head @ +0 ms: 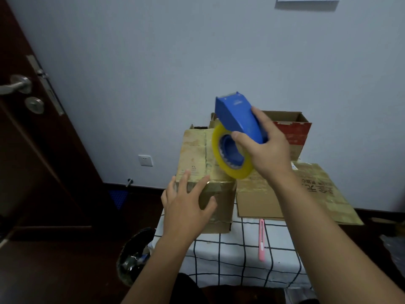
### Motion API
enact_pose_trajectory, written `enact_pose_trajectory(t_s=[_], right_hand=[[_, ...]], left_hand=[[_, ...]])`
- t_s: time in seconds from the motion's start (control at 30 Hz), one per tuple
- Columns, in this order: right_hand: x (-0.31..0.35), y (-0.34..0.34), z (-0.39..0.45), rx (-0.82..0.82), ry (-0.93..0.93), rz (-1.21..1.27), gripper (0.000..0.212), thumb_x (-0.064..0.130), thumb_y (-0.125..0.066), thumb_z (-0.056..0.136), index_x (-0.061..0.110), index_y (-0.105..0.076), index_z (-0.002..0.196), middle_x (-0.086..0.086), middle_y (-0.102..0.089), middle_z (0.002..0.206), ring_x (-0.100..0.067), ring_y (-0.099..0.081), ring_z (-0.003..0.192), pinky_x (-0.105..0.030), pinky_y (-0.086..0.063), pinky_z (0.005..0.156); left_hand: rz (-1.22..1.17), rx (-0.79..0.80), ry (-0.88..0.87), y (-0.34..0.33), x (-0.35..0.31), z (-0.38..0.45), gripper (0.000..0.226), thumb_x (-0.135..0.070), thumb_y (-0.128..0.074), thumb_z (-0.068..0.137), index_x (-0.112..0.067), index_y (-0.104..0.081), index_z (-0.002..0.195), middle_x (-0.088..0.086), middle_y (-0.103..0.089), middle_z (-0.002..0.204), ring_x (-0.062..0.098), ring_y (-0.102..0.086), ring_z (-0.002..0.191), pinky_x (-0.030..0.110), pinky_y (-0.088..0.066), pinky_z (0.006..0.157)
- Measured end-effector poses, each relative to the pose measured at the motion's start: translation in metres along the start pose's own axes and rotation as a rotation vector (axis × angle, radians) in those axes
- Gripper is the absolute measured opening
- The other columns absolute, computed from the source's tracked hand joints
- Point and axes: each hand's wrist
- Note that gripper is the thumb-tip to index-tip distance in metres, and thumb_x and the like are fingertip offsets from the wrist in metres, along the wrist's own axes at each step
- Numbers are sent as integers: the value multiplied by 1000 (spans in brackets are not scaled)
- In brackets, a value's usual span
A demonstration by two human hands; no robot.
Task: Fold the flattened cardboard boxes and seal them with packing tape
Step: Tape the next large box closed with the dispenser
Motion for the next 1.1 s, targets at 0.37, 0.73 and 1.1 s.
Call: enact_pose_trajectory(t_s=[0.37,0.73,1.1], right_hand=[[-8,-10,9,92,7,-140,66,46,-75,80,47,-47,140,20,-52,126,-7,-57,108,-36,-54,91],[-7,-17,8,119,20,-125,65,45,-75,81,46,-48,140,19,-53,125,-10,-58,108,-38,-54,91],[-10,-17,8,101,16,-93,64,44,-76,80,48,-48,138,17,-54,130,-8,-58,110,-29,-53,88]], left_hand=[[-564,-221,96,-2,35,18,26,-34,-62,93,-19,-64,114,-4,-52,126,6,-50,113,12,-41,90],[-437,-235,-68,-8,66,31,23,-22,-74,85,-13,-65,104,-3,-45,116,-13,-42,97,-4,-34,79],[-861,-198,116,-3,68,27,27,-7,-62,93,-30,-63,108,-12,-61,109,-14,-57,96,5,-48,76]])
Point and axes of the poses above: each hand's wrist, its own z-axis towards the middle knuckle, its own y-axis out of the back of the hand, x = y × z
